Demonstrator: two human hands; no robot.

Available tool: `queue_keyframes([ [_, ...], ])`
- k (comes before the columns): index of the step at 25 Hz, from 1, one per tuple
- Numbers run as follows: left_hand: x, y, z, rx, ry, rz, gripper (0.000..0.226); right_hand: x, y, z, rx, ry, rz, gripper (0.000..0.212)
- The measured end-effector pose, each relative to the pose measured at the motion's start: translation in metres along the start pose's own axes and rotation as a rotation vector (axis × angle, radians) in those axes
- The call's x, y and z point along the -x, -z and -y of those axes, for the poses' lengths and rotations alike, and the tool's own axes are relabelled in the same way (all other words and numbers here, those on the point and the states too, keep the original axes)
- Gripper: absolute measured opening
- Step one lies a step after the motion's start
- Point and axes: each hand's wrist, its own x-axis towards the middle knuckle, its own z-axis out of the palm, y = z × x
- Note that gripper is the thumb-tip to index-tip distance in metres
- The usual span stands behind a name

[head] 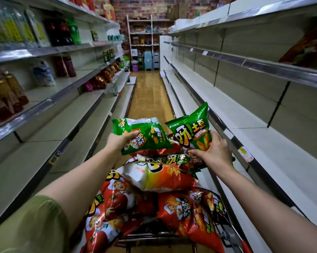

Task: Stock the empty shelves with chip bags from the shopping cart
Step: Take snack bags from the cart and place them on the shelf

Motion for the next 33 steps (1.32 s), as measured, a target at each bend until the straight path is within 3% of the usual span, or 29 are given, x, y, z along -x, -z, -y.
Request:
queue_keyframes([
  [6, 0.047, -0.017, 0.000, -0.071, -0.130, 0.090, 0.039, 0.016, 0.017, 0.004, -0.051, 0.003, 0.012, 0.086],
  [13, 0.063, -0.013, 0.008, -0.076, -0.207, 0.027, 0.112, 0.040, 0.043, 0.000, -0.145, -0.005, -0.061, 0.088],
  [18, 0.115, -0.041, 0.015, -0.063, -0.249, 0.136, 0.078, 0.057, 0.094, -0.004, -0.285, -0.012, -0.114, 0.083],
  [21, 0.134, -0.063, 0.024, -0.040, -0.257, 0.175, 0.088, 0.073, 0.124, -0.013, -0.289, -0.020, -0.124, 0.079],
  [24, 0.148, -0.084, 0.030, -0.013, -0.315, 0.212, 0.082, 0.087, 0.150, -0.020, -0.320, -0.035, -0.126, 0.074],
  [30, 0.168, -0.133, 0.000, 0.099, -0.392, 0.397, 0.095, 0.099, 0.206, -0.020, -0.273, -0.074, -0.226, 0.071],
  [33, 0.169, -0.161, -0.019, 0.180, -0.458, 0.473, 0.080, 0.097, 0.236, -0.013, -0.248, -0.099, -0.349, 0.071],
])
